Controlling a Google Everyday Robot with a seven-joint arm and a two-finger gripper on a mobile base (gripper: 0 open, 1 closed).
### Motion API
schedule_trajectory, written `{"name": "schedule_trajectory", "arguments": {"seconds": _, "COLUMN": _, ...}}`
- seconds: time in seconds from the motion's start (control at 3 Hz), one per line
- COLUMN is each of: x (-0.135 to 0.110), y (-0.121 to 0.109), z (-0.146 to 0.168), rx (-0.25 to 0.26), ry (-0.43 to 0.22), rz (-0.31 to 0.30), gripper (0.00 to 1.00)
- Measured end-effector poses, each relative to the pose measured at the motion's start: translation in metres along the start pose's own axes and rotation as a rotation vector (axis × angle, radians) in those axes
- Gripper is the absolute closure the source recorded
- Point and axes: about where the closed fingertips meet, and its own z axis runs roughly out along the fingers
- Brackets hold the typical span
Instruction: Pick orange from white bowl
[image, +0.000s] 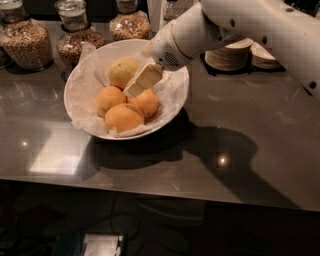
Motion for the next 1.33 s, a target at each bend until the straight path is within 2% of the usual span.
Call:
{"name": "schedule_trajectory", "arguments": {"seconds": 0.67, "x": -0.0001, "y": 0.0, "z": 0.0001, "rx": 0.0, "ry": 0.0, "rz": 0.0, "gripper": 0.68}}
{"name": "schedule_trajectory", "arguments": {"seconds": 1.0, "x": -0.0002, "y": 0.0, "z": 0.0003, "rx": 0.0, "ry": 0.0, "rz": 0.0, "gripper": 0.71}}
{"name": "schedule_trajectory", "arguments": {"seconds": 1.33, "x": -0.0066, "y": -0.0053, "z": 0.0034, "rx": 0.015, "ry": -0.009, "rz": -0.002, "gripper": 0.52}}
